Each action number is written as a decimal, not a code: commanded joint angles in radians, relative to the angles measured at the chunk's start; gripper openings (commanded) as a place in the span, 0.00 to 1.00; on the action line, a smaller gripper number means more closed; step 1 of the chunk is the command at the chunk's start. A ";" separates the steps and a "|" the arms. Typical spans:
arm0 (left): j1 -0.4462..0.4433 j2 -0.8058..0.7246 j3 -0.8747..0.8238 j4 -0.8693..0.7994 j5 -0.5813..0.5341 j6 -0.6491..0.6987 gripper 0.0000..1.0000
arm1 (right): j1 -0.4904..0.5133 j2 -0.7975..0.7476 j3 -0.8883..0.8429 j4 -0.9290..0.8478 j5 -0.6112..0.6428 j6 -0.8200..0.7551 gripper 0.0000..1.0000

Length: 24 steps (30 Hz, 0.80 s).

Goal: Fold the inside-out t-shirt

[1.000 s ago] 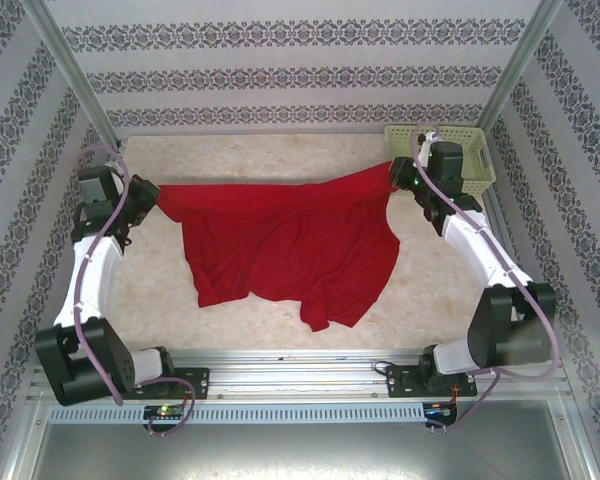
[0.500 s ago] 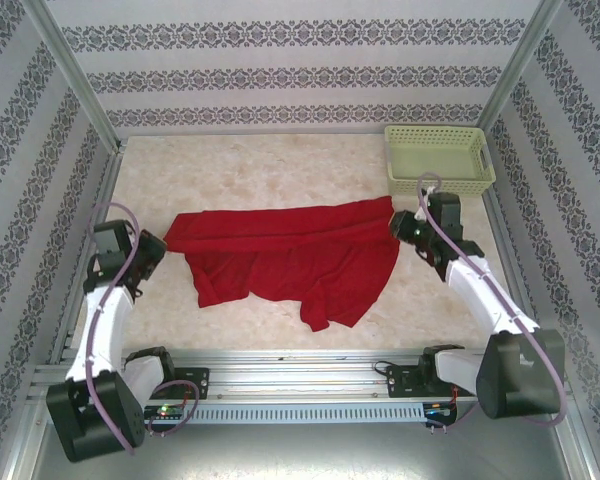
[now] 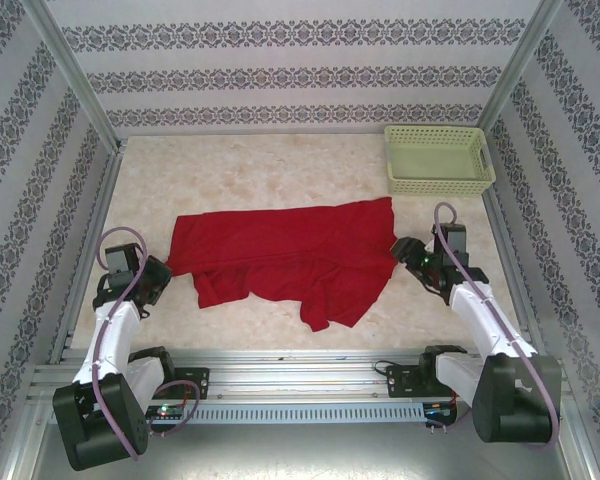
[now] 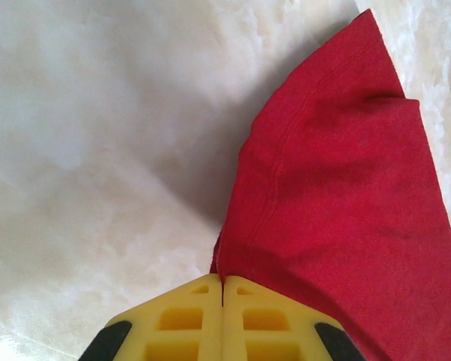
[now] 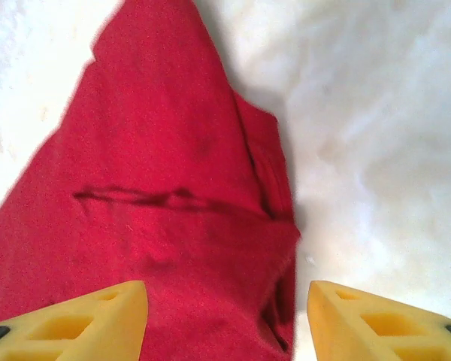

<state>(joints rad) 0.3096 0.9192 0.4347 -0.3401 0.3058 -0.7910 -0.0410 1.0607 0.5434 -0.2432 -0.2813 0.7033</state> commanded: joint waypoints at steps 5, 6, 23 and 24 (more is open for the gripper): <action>0.013 -0.002 0.030 0.026 0.004 0.004 0.00 | -0.015 0.148 0.075 -0.037 -0.004 0.019 0.55; 0.013 -0.002 0.032 0.024 0.004 0.006 0.00 | -0.013 0.162 0.067 -0.027 -0.006 0.031 0.54; 0.013 0.009 0.028 0.029 -0.005 0.017 0.00 | 0.024 0.376 0.094 0.105 -0.058 0.128 0.31; 0.012 0.009 0.028 0.028 -0.006 0.019 0.00 | 0.026 0.383 0.108 0.089 -0.035 0.111 0.25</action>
<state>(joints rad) 0.3096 0.9279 0.4431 -0.3298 0.3088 -0.7902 -0.0250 1.4303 0.5972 -0.1535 -0.3599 0.8364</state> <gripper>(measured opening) 0.047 0.279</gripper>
